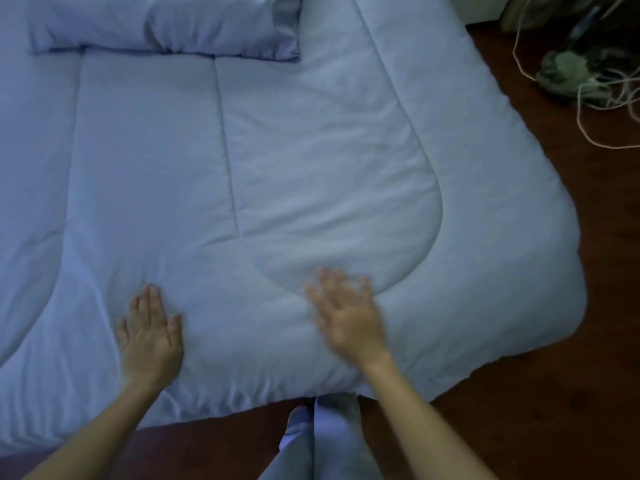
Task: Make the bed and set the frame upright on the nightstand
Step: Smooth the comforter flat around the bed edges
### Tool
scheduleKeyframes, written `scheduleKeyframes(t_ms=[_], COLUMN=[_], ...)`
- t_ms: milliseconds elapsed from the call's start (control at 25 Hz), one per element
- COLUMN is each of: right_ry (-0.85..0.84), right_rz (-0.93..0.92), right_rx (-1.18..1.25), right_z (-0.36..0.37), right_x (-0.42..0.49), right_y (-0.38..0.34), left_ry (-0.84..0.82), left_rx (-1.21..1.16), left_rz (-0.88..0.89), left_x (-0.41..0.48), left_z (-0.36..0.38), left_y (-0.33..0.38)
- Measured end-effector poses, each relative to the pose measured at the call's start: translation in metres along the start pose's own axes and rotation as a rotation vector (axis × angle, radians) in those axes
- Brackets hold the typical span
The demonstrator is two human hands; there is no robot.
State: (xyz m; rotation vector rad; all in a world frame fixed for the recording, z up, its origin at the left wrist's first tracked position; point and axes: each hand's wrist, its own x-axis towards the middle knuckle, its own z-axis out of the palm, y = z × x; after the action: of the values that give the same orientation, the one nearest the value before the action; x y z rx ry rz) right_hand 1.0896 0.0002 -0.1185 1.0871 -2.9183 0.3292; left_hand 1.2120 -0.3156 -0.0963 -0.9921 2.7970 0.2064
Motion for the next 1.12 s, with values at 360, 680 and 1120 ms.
scheduleKeyframes(t_ms=[360,680,1120], right_ry=[-0.263,0.069,0.357], right_rz=[1.054,0.570,0.318], right_rx=[0.414,0.880,0.997], right_z=[-0.112,-0.271,-0.426], right_x=[-0.066,-0.018,-0.180], right_y=[0.137,0.031,0.143], left_ry=[-0.484,-0.285,-0.342], left_rx=[0.178,-0.335,-1.036], left_rz=[0.131,0.597,0.803], left_x=[-0.050,-0.122,-0.299], left_z=[-0.031,-0.211,-0.267], left_y=[0.026,0.207,0.407])
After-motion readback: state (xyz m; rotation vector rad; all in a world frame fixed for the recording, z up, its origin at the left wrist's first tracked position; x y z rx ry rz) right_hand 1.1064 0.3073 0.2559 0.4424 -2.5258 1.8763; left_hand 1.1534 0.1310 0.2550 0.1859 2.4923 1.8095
